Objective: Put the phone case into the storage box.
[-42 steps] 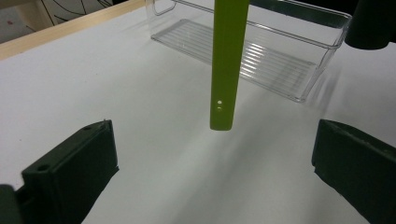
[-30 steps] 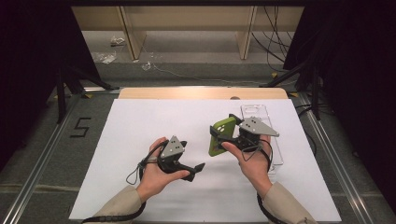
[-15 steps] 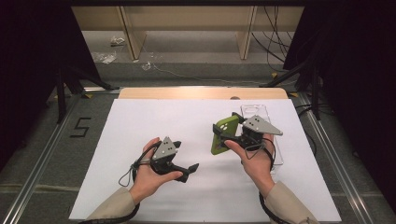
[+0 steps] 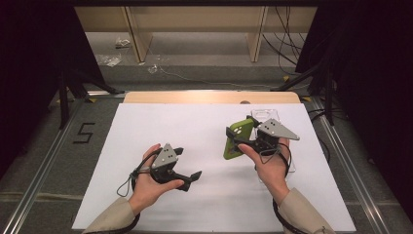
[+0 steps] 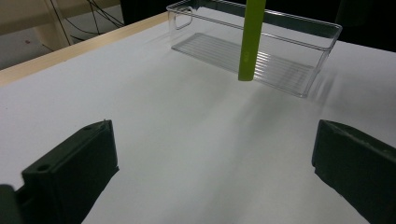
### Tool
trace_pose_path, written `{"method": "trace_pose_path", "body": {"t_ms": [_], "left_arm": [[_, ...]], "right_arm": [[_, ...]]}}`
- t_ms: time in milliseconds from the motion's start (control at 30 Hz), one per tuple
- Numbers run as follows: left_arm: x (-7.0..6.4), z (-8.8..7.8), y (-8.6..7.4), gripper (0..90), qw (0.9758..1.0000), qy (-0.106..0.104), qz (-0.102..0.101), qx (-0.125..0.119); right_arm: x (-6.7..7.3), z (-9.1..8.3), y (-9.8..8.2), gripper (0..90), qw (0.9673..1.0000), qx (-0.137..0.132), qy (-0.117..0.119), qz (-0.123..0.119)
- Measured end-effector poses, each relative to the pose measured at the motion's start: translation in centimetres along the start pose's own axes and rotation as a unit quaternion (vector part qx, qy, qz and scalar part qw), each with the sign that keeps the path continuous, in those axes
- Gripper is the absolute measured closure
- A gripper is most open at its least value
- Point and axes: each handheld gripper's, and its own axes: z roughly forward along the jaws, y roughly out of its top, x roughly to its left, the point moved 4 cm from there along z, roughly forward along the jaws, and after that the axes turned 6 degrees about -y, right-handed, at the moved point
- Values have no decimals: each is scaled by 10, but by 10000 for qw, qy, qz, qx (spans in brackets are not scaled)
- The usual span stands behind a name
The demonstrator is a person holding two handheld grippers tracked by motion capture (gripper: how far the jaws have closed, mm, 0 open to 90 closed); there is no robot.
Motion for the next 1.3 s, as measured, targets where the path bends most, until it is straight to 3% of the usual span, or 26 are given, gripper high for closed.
{"method": "trace_pose_path", "body": {"t_ms": [1300], "left_arm": [[6,-16,-9,0,9999,116,-104,-48]], "right_arm": [[-21,-7,9,174,9995,-127,-278,1]]}}
